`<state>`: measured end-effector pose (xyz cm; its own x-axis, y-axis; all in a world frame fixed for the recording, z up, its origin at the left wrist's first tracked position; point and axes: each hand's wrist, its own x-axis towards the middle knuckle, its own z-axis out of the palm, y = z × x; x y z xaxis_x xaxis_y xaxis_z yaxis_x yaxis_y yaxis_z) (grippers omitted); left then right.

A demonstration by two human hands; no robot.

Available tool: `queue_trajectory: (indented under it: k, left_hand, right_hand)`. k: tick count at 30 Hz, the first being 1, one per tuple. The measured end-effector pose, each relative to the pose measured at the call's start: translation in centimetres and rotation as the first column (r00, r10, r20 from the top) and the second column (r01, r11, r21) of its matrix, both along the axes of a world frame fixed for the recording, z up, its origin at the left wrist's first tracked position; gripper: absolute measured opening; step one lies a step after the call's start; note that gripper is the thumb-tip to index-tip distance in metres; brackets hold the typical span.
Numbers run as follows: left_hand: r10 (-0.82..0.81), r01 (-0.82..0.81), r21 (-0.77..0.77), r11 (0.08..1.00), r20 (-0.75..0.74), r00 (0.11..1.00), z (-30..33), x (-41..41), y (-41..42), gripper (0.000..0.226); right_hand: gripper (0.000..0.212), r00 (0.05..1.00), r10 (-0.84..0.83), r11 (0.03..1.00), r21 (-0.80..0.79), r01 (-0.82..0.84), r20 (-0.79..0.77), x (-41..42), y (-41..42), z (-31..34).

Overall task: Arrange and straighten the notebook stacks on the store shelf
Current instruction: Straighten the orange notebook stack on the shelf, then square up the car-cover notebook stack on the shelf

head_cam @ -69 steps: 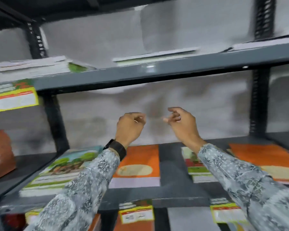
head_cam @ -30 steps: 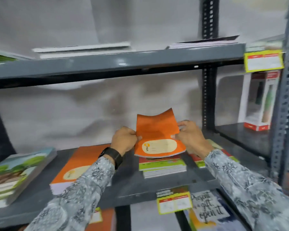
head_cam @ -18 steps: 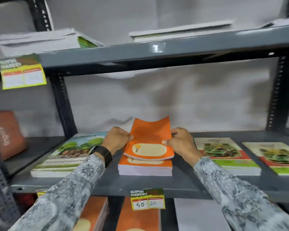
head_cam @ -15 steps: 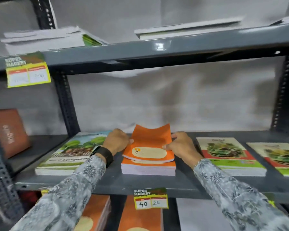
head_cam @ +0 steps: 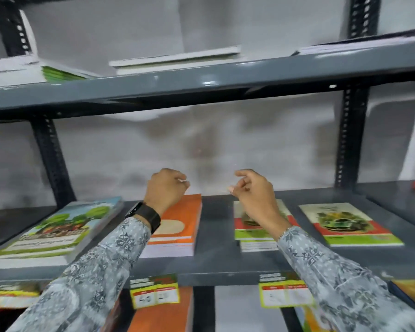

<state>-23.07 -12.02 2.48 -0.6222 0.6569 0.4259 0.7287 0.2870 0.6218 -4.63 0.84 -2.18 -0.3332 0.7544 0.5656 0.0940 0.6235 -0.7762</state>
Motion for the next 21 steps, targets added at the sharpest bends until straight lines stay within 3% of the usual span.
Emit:
queue_trajectory:
  k: [4,7,10,12,13,16,19,21]
  left_hand:
    - [-0.218,0.21,0.089,0.974,0.082,0.973,0.6,9.6,6.9,0.019]
    - [-0.322,0.318,0.056,0.947,0.123,0.939,-0.3,14.4,10.1,0.014]
    - [-0.408,0.424,-0.036,0.905,0.208,0.889,-2.0,19.9,13.4,0.011]
    - [-0.414,0.442,-0.189,0.877,0.17,0.894,-3.3,23.3,15.0,0.01]
    - [-0.406,0.41,-0.309,0.858,0.078,0.91,-3.8,24.8,15.3,0.009]
    - [-0.366,0.173,-0.568,0.805,-0.246,0.897,-4.6,28.1,15.7,0.019]
    - [-0.341,0.078,-0.636,0.768,-0.303,0.89,-5.1,28.9,16.3,0.031]
    - [-0.353,0.127,-0.66,0.741,-0.221,0.909,-5.0,28.7,16.5,0.034]
  right_hand:
    - [0.032,0.991,-0.12,0.989,0.077,0.125,-0.058,9.3,4.3,0.8]
    - [0.03,0.981,-0.195,0.979,0.066,0.195,-0.006,14.2,6.7,0.6]
    - [0.027,0.949,-0.285,0.957,-0.02,0.29,0.133,19.8,9.0,0.0]
    - [0.012,0.889,-0.338,0.929,-0.042,0.367,0.309,22.6,10.1,-0.5]
    - [0.003,0.827,-0.361,0.912,-0.02,0.409,0.432,23.7,10.3,-0.7]
    - [0.007,0.615,-0.343,0.878,0.01,0.478,0.71,25.2,10.3,-1.5]
    - [0.032,0.556,-0.265,0.87,-0.055,0.491,0.788,25.2,10.5,-2.7]
    - [0.028,0.578,-0.248,0.863,-0.094,0.497,0.778,25.0,10.6,-2.9]
